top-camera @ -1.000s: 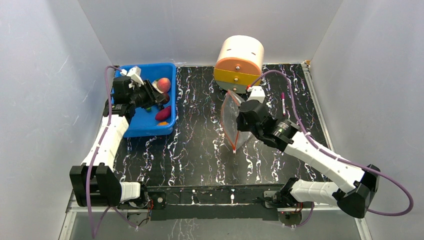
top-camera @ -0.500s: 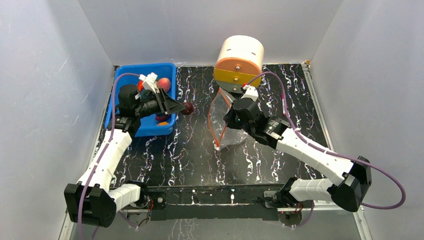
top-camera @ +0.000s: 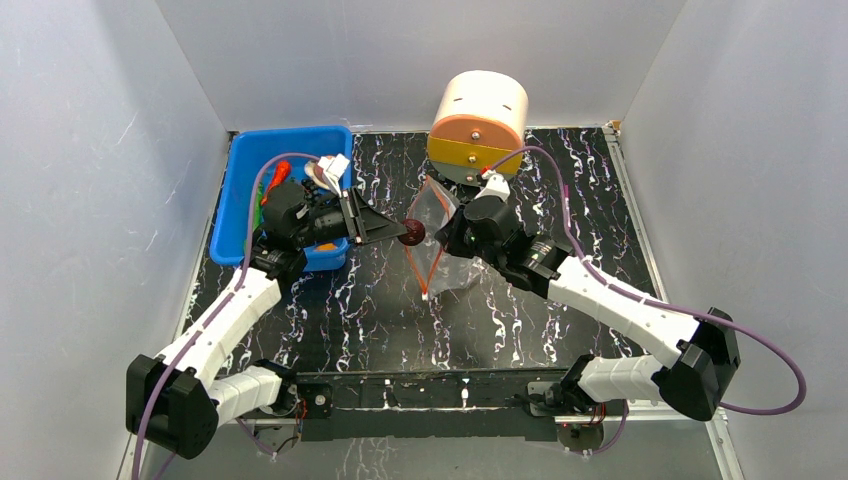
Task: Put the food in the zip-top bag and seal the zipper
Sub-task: Place the fake fruit in the zipper food storage bag.
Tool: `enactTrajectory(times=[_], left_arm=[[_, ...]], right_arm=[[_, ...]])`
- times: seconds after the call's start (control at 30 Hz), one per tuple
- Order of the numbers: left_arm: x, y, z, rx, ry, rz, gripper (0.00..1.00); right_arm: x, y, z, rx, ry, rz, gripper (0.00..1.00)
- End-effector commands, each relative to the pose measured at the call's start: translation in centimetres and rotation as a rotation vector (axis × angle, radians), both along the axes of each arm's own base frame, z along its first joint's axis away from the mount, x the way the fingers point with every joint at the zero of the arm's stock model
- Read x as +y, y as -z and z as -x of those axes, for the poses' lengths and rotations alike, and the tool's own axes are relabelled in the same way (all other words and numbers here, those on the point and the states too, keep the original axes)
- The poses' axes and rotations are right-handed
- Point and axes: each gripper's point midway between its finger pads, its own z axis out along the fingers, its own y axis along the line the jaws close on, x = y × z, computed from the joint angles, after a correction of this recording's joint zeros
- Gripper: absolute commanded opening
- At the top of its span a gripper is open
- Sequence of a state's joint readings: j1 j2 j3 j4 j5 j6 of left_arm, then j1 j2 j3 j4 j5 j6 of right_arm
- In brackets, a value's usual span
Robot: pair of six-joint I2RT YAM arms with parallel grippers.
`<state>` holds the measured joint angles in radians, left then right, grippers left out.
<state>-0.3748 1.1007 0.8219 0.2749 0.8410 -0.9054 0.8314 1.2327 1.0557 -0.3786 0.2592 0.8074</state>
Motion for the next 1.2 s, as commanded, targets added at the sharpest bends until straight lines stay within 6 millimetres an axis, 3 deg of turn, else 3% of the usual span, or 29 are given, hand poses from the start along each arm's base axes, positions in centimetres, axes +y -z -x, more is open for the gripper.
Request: enactTrajectory(times=[0.0,0.23,0.47,0.93,1.17], left_arm=[[-0.7,-1.1,0.7,-0.045,0.036,0.046,0.13],[-1.0,2.7,-0.5,0.009,0.024,-0.022,0.13],[-0.8,5.2,-1.6,0.047,-0.03,-0.088,0.13],[0.9,8.0,-3.0,0.081,-0.147,-0.259,0.13],[1.1,8.1,-2.8,0.111,-0.146,-0.28,0.22]], right_arm=[[0.9,-2.4,0.0,-0.052,-0.016,-0.101,0.0],[1.1,-3.0,0.7,-0.06,-0.05,-0.128,0.0],[1.4,-4.0,1.2,-0.063,-0.086,-0.147,0.0],[1.9,-3.8,2.0,-0.047,-0.129,-0.169,0.0],[1.6,-2.9,1.8,-0.031,-0.104,-0.153,0.0]])
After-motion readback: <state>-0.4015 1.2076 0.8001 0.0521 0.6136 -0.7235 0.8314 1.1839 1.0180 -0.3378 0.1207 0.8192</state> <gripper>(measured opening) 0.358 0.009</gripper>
